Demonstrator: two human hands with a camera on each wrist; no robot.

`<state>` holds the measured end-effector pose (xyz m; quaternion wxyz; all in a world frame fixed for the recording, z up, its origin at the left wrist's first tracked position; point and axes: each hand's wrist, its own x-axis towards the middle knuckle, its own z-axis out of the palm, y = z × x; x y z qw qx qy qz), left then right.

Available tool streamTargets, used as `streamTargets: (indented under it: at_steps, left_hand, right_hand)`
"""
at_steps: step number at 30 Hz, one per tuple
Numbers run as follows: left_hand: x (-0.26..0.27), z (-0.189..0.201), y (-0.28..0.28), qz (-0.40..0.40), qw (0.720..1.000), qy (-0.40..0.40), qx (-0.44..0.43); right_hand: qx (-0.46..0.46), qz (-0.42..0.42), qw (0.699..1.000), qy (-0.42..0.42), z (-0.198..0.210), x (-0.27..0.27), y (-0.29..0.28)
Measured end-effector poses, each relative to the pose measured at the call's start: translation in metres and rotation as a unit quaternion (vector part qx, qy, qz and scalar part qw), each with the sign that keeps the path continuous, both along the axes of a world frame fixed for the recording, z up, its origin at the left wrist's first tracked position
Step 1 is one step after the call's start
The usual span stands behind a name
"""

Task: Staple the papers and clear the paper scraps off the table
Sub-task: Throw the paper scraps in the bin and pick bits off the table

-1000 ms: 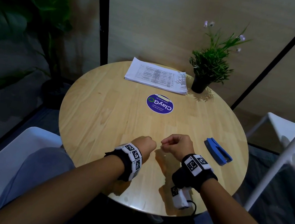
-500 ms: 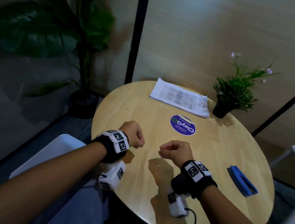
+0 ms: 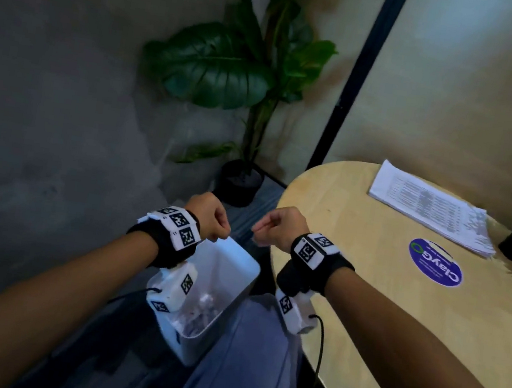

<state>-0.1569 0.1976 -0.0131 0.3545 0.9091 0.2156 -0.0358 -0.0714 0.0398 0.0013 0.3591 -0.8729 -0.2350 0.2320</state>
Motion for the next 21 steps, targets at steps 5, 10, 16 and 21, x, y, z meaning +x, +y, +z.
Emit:
streamTargets:
  at_steps: [5, 10, 16, 21]
  left_hand:
    - [-0.012, -0.030, 0.024, 0.008, 0.998, 0.036, -0.041]
    - [-0.015, -0.056, 0.032, 0.025, 0.996, 0.053, -0.069]
    - [-0.013, -0.065, 0.034, 0.040, 0.994, 0.067, -0.081]
    - [-0.011, -0.063, 0.029, 0.041, 0.993, 0.085, -0.076]
  right_hand:
    - [-0.099, 0.085, 0.991, -0.010, -0.010, 0.004, 0.036]
    - [-0.142, 0.135, 0.980, -0.029, -0.022, 0.010, 0.057]
    - [-0.130, 0.167, 0.977, 0.010, -0.030, 0.015, 0.065]
    - [-0.127, 0.180, 0.975, 0.014, -0.031, 0.015, 0.068]
